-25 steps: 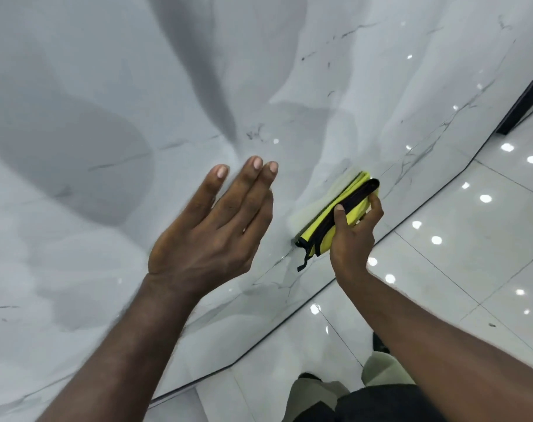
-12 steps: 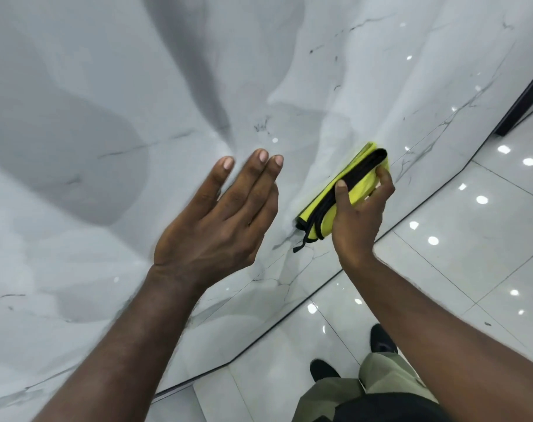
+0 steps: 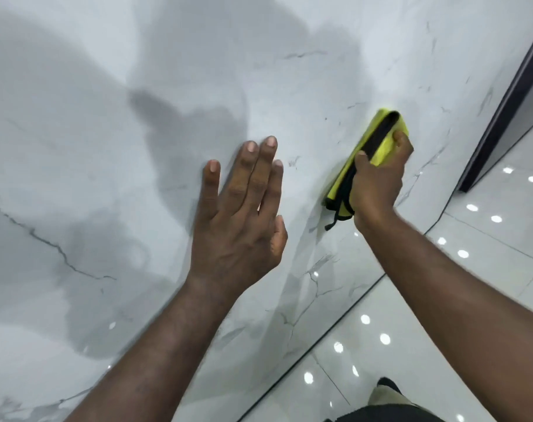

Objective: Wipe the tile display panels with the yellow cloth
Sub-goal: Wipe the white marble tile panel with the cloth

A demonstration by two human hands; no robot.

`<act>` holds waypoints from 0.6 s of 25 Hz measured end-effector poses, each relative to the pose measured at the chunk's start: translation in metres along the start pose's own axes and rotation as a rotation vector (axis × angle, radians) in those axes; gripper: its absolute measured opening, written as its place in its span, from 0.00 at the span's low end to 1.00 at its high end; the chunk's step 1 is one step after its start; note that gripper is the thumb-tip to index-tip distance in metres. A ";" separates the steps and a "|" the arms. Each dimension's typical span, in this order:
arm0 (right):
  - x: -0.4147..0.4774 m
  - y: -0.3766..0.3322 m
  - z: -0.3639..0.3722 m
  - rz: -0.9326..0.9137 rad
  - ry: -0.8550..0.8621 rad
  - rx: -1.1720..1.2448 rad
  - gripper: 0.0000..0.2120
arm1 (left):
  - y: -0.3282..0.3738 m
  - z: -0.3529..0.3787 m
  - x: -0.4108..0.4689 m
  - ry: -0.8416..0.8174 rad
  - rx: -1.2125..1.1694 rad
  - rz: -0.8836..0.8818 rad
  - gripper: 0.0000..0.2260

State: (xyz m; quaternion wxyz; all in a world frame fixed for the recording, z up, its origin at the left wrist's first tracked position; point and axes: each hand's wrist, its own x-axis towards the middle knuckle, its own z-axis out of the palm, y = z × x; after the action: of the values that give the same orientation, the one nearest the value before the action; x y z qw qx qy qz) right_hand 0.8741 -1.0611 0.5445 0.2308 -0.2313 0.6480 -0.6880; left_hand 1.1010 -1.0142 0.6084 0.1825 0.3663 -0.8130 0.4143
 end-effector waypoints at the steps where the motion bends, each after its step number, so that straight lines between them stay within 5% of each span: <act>1: -0.018 -0.010 -0.002 -0.212 -0.040 -0.047 0.31 | -0.003 -0.002 0.002 0.019 0.002 -0.005 0.29; 4: -0.035 -0.007 -0.001 -0.592 -0.135 -0.123 0.32 | -0.007 -0.004 0.005 0.029 -0.015 -0.013 0.29; 8: 0.001 -0.027 0.007 -0.002 -0.002 -0.034 0.31 | -0.004 -0.002 0.002 -0.001 0.004 0.008 0.33; 11: -0.031 -0.035 0.008 -0.573 -0.103 -0.088 0.31 | 0.000 0.007 0.012 0.018 0.006 0.022 0.31; 12: -0.022 -0.031 0.007 -0.630 -0.098 -0.073 0.30 | 0.003 0.010 0.019 0.024 0.008 0.019 0.30; 13: -0.004 -0.030 0.005 -0.566 -0.049 -0.073 0.30 | 0.008 0.012 0.027 0.022 0.006 0.017 0.29; 15: 0.030 -0.022 0.005 -0.065 0.023 0.025 0.30 | 0.021 0.016 0.042 0.012 0.008 0.023 0.28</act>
State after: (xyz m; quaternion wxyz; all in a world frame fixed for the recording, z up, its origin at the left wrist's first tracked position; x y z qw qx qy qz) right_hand 0.8535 -1.0824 0.5668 0.2040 -0.2414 0.6341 -0.7058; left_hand 1.0578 -1.0381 0.6128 0.1811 0.3552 -0.8143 0.4218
